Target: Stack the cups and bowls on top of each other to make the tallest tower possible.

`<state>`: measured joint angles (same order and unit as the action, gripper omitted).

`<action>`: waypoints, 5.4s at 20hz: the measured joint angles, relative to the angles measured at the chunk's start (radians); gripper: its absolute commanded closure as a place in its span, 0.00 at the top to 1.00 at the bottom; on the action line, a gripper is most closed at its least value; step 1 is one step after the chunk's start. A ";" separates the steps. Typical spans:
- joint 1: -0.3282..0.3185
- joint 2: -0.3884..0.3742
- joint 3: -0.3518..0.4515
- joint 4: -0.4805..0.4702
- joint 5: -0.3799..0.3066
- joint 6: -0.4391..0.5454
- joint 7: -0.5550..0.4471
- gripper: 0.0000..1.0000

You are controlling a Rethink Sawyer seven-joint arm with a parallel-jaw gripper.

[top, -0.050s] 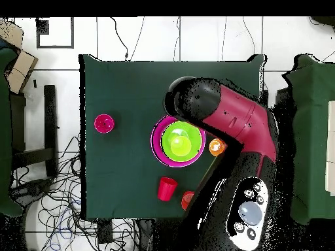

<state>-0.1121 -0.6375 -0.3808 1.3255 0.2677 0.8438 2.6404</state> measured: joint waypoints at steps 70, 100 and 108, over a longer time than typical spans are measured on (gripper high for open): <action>-0.266 0.137 0.294 -0.193 -0.282 0.000 -0.001 1.00; -0.298 0.177 0.346 -0.183 -0.340 -0.089 -0.001 1.00; -0.330 0.183 0.369 -0.173 -0.381 -0.115 -0.001 1.00</action>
<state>-0.4418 -0.4542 -0.0115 1.1529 -0.1132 0.7288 2.6389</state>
